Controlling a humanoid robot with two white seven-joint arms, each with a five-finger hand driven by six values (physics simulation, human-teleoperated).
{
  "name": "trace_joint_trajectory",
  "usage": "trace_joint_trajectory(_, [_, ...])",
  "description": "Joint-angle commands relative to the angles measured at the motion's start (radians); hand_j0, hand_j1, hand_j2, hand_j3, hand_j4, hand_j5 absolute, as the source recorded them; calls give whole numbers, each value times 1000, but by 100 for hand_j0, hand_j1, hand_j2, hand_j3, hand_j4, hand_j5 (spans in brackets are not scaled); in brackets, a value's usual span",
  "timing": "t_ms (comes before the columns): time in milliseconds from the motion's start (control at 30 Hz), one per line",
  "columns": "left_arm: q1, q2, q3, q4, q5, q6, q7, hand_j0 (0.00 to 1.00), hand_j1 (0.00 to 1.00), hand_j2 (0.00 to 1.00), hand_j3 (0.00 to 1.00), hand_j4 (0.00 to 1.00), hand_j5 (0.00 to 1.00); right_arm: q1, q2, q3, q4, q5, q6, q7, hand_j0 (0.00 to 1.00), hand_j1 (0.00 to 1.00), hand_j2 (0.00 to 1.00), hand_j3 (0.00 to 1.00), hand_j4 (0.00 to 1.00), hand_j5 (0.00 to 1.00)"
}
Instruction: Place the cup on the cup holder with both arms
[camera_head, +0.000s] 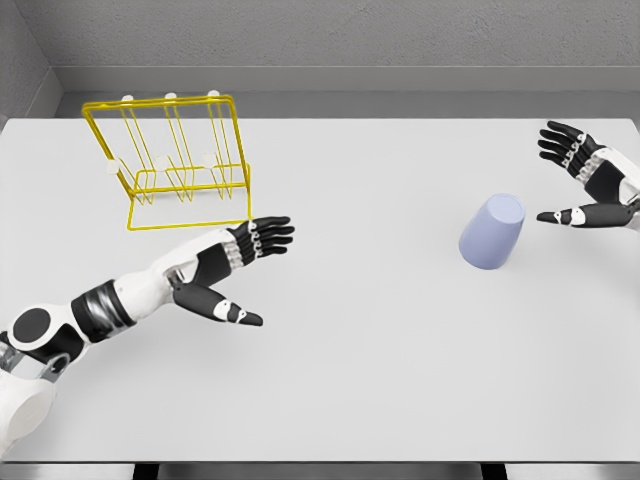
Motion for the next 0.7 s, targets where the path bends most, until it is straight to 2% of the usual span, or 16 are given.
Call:
trace_joint_trajectory(0, [0,-23,-2,9,3,-5,0,100,100,100,100,100,100,0,-3,-2,-1,-6,1,0,100,100,100,100,100,100])
trace_joint_trajectory(167, [0,-23,-1,4,-1,-16,0,100,100,100,100,100,100,5,-3,-5,-1,-7,1,0,100,100,100,100,100,100])
trace_joint_trajectory(367, [2,-23,1,-2,-4,-1,0,100,100,100,100,100,100,60,-13,-5,-5,-7,-1,0,100,100,100,100,100,100])
trace_joint_trajectory(433, [-2,-24,5,-1,-45,-7,0,100,100,100,100,100,100,77,-14,-5,-15,-7,-1,0,100,100,100,100,100,100])
trace_joint_trajectory(667, [0,-41,29,-2,-40,-14,0,100,100,100,100,100,100,113,-3,-3,-18,-9,-1,0,100,100,100,100,100,100])
